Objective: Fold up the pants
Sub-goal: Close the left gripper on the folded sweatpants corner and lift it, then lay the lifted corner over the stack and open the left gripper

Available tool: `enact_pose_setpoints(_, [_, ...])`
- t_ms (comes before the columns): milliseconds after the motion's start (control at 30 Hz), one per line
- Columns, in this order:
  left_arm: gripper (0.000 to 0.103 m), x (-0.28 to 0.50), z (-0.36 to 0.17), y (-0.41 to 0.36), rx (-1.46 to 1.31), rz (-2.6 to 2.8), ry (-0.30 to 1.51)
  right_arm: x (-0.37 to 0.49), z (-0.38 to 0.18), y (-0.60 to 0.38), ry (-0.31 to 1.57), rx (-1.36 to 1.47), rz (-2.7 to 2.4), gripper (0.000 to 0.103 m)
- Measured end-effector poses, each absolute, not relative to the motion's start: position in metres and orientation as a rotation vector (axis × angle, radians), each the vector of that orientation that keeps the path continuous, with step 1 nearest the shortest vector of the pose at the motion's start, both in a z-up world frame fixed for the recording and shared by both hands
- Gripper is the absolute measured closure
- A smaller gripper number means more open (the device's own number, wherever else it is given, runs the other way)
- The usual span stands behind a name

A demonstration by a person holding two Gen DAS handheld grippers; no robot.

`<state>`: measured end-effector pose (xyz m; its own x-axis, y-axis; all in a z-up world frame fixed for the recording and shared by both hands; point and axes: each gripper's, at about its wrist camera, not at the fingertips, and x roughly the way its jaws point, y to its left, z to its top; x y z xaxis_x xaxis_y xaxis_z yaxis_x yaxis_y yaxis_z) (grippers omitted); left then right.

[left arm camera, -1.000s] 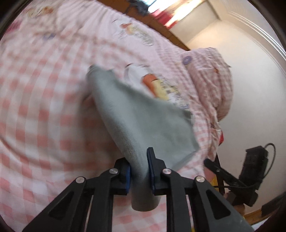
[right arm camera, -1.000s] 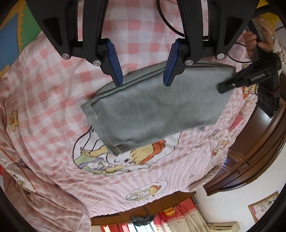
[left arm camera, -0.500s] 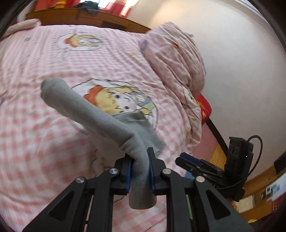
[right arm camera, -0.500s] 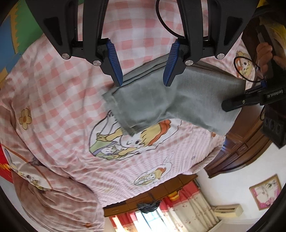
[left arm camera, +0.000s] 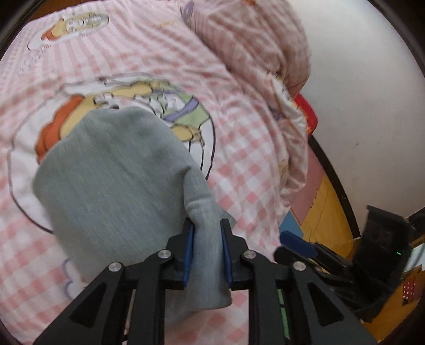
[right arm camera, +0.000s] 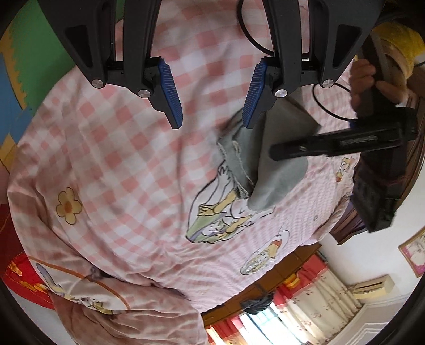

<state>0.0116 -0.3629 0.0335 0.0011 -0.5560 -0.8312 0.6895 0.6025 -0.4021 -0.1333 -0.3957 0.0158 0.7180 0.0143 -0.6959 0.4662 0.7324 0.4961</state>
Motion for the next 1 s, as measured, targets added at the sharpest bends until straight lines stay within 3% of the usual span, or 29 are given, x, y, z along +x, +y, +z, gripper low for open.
enact_pose_setpoints(100, [0.065,0.009,0.025,-0.369,0.141,-0.975,1.25,-0.132,0.013,-0.399,0.747,0.729,-0.275,0.054])
enact_pose_setpoints(233, [0.056,0.006,0.036,-0.365,0.14,-0.994,1.242,-0.126,0.015,-0.398,0.753,0.725,-0.266,0.054])
enact_pose_setpoints(300, [0.042,0.006,0.047,-0.357,0.13,-0.99,1.216,-0.122,0.018,-0.396,0.754,0.714,-0.261,0.054])
enact_pose_setpoints(367, [0.036,0.006,0.059,-0.341,0.122,-0.965,1.174,-0.117,0.02,-0.396,0.753,0.706,-0.256,0.054])
enact_pose_setpoints(600, [0.032,0.019,0.057,-0.286,0.143,-0.77,1.127,-0.104,0.036,-0.385,0.729,0.729,-0.182,0.054])
enact_pose_setpoints(933, [0.032,0.032,0.022,-0.237,0.059,-0.654,1.217,-0.064,0.035,-0.349,0.826,0.582,-0.141,0.054])
enact_pose_setpoints(1000, [0.032,0.031,0.022,-0.236,0.054,-0.66,1.211,-0.06,0.03,-0.351,0.835,0.583,-0.159,0.061])
